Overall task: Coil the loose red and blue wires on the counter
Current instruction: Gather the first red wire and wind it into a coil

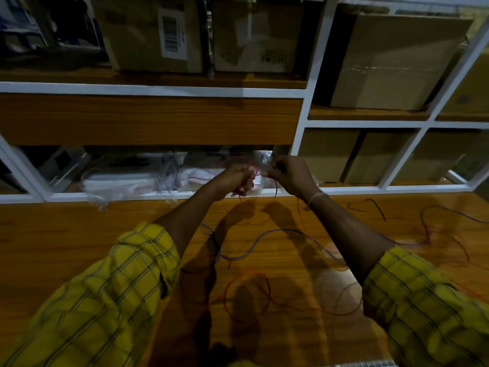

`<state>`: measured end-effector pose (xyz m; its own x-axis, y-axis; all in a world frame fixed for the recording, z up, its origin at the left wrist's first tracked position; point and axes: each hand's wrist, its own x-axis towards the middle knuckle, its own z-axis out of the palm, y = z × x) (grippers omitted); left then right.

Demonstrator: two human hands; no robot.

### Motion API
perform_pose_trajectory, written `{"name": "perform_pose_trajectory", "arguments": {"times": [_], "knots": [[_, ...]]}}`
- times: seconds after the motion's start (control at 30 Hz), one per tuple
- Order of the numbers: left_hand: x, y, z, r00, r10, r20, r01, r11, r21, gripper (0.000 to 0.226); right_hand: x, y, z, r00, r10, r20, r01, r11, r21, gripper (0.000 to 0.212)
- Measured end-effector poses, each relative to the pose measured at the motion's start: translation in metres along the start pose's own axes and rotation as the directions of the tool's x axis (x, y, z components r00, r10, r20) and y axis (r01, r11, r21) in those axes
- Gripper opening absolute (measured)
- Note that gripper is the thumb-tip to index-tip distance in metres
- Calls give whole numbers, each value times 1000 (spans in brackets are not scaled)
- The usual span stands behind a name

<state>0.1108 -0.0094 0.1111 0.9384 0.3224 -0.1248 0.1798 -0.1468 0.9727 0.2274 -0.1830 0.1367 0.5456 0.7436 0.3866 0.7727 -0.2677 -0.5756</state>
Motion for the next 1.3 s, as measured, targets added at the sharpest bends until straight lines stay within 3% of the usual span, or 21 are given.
{"name": "perform_pose_trajectory", "arguments": {"times": [0.23,0.3,0.43,0.57,0.67,0.73,0.83,0.93,1.0,1.07,1.17,1.3], "knots": [[2,4,-11,998,-7,58,-6,976,218,31,-3,30,-13,996,87,0,-87,996,37,10],[1,2,-19,999,-16,49,6,980,201,30,-5,40,-19,994,107,-8,-106,994,36,13],[1,-2,-35,994,-89,-63,77,981,-176,31,-11,63,-26,985,163,-48,-162,986,28,18],[9,-15,-67,947,-219,-235,31,791,-611,33,-29,96,-36,945,313,-97,-317,948,-35,19],[12,-27,-87,900,-305,-312,-20,685,-729,37,-43,111,-39,944,329,-41,-328,908,-261,18],[14,-30,-85,877,-325,-353,-36,689,-724,38,-46,105,-34,956,288,51,-240,871,-429,15],[19,-22,-62,839,-342,-424,-53,723,-689,40,-38,80,-24,933,194,302,28,799,-601,20],[24,-11,-39,795,-321,-515,-92,775,-625,41,-29,53,-13,856,101,506,233,800,-553,30],[30,-10,-30,802,-263,-536,-111,817,-566,37,-23,38,-8,818,50,572,316,793,-521,29],[35,-12,-23,840,-168,-516,-118,871,-477,33,-18,22,-8,832,-15,554,322,826,-462,20],[34,-13,-11,899,16,-438,-139,958,-250,30,-9,5,-10,902,-142,407,278,913,-298,14],[22,-7,7,951,198,-238,-210,977,-27,27,1,0,-12,964,-145,223,193,959,-209,18]]}}
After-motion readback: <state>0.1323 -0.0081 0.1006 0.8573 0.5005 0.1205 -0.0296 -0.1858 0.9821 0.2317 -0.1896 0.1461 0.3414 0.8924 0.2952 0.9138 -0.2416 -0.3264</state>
